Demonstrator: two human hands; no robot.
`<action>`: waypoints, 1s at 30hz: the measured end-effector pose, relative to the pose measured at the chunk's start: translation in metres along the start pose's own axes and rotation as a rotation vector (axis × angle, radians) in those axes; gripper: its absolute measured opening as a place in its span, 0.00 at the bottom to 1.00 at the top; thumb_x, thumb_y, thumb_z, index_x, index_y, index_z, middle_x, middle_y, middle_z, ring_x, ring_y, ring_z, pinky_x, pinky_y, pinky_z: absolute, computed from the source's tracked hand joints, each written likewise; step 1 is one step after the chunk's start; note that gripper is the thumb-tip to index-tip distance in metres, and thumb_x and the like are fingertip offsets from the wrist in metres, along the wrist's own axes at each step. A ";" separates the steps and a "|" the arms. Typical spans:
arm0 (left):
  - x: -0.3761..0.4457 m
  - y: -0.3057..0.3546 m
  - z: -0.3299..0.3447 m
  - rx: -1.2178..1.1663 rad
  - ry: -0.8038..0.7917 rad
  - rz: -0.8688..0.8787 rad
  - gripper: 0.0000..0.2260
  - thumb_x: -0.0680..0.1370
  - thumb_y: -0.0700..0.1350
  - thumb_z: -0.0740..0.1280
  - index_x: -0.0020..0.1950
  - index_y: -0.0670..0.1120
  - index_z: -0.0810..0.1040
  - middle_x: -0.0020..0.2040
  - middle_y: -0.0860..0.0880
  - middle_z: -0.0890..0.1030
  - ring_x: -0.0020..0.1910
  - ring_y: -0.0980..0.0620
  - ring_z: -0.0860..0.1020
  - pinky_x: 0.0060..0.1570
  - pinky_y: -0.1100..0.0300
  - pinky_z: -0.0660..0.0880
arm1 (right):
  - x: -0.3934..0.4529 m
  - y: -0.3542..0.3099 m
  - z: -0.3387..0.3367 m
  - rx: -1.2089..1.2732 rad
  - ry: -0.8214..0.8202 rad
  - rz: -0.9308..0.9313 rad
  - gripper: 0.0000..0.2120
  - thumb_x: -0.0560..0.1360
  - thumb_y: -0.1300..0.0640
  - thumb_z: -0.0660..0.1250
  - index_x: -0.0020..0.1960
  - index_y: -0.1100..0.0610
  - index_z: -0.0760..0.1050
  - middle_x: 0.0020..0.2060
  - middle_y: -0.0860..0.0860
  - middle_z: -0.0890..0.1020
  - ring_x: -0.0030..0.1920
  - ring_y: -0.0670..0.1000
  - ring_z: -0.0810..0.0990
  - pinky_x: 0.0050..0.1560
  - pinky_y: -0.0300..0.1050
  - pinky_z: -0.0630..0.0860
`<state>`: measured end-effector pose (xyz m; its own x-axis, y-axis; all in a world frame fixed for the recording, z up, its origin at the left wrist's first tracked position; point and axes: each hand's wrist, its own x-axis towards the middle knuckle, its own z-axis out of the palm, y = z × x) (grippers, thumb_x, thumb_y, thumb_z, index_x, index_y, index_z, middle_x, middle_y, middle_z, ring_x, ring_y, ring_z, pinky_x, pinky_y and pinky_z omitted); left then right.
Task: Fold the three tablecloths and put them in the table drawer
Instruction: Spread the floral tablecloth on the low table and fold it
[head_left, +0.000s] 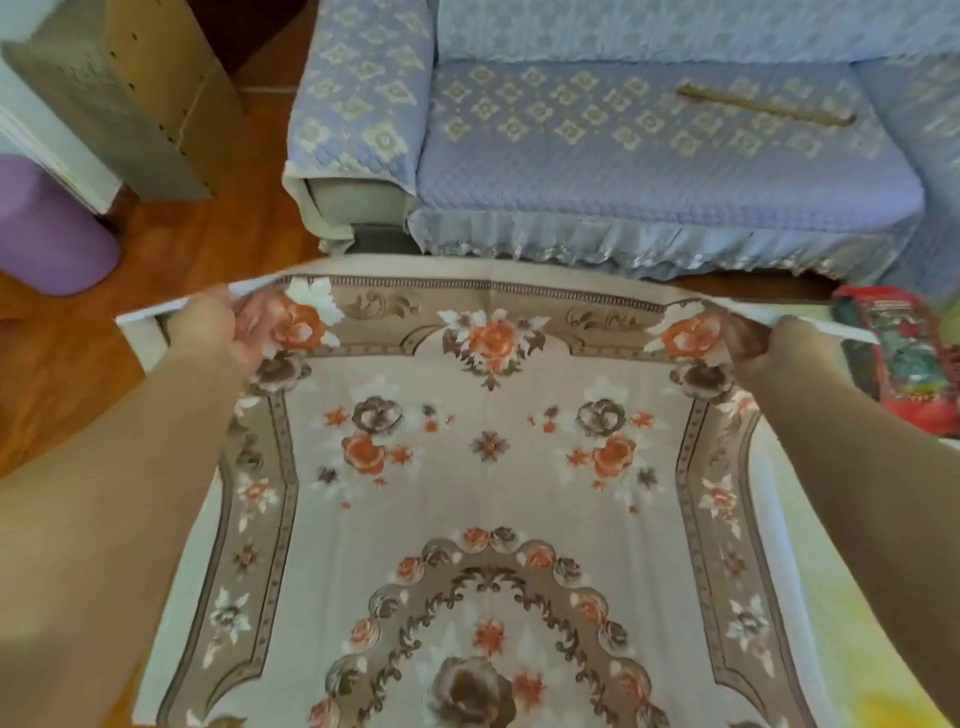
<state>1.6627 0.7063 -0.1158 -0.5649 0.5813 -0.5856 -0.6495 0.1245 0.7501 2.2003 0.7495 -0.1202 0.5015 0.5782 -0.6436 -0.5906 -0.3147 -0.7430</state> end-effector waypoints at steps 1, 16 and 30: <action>0.003 -0.008 0.005 0.043 -0.044 0.024 0.06 0.86 0.43 0.59 0.54 0.46 0.75 0.51 0.49 0.82 0.41 0.56 0.83 0.51 0.59 0.82 | 0.007 0.006 0.001 0.004 -0.021 -0.003 0.16 0.86 0.56 0.52 0.63 0.68 0.69 0.32 0.46 0.85 0.30 0.40 0.83 0.29 0.35 0.78; -0.178 -0.269 -0.310 1.606 -0.039 0.245 0.19 0.80 0.45 0.66 0.71 0.52 0.73 0.69 0.48 0.71 0.68 0.48 0.72 0.65 0.51 0.75 | -0.091 0.319 -0.180 -1.884 -0.774 -0.758 0.30 0.75 0.63 0.67 0.76 0.52 0.67 0.76 0.56 0.64 0.77 0.62 0.60 0.69 0.63 0.69; -0.130 -0.268 -0.343 2.055 -0.448 0.494 0.26 0.86 0.60 0.44 0.82 0.59 0.38 0.83 0.47 0.34 0.81 0.43 0.34 0.79 0.42 0.41 | -0.100 0.393 -0.158 -2.048 -0.571 -0.636 0.34 0.83 0.37 0.43 0.82 0.51 0.39 0.80 0.54 0.35 0.78 0.58 0.30 0.79 0.61 0.37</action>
<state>1.7357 0.3219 -0.3465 -0.1451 0.8915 -0.4291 0.9633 0.2263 0.1445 2.0177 0.4493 -0.3763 -0.1060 0.8664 -0.4880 0.9897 0.0445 -0.1360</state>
